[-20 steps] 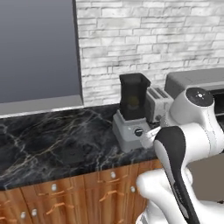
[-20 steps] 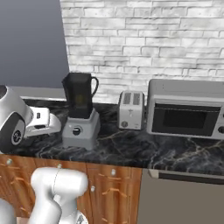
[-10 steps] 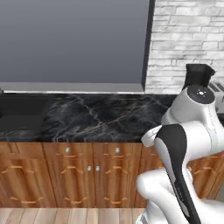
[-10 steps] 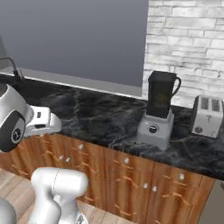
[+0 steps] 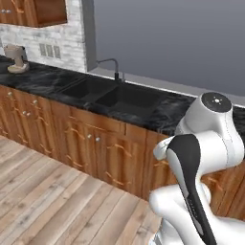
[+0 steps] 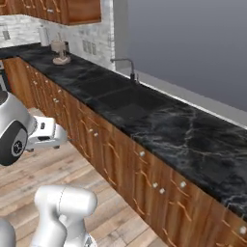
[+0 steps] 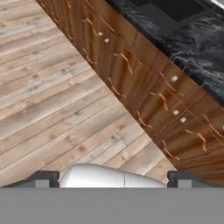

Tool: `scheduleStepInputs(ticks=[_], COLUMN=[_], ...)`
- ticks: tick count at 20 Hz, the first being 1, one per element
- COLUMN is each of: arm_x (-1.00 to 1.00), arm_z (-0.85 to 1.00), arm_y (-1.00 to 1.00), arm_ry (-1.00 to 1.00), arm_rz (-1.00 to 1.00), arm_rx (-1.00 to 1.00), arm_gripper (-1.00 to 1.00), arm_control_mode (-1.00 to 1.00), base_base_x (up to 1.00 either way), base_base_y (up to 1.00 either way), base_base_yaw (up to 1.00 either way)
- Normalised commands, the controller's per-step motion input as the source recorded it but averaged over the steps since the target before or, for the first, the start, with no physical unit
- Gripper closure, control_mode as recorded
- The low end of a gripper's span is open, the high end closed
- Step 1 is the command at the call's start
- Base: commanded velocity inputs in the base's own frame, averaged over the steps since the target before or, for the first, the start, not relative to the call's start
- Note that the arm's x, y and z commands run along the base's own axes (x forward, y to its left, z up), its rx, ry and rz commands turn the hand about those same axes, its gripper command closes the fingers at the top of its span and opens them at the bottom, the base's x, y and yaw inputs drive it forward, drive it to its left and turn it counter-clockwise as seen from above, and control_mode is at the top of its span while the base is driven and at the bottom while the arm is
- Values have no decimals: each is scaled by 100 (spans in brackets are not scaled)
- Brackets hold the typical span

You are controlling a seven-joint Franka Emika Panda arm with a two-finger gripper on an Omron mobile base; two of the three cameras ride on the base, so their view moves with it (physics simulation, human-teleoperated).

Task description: Grab the lemon and lime from the fridge, place them in the blender, close the lid, and turn on the blender to create a marinade.

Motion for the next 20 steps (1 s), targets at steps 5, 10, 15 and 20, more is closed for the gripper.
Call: scheduleStepInputs(ticks=[5, 10, 15, 20], arm_x=[0, 0, 0, 0], arm_z=[0, 0, 0, 0], arm_y=[0, 0, 0, 0], arm_ry=[0, 0, 0, 0], arm_rz=[0, 0, 0, 0], arm_rx=[0, 0, 0, 0], arm_gripper=[-100, -100, -100, -100], arm_control_mode=[100, 100, 100, 100], base_base_x=[-22, -7, 47, 100], base_base_y=[79, 78, 29, 0], base_base_yaw=[79, 76, 66, 55])
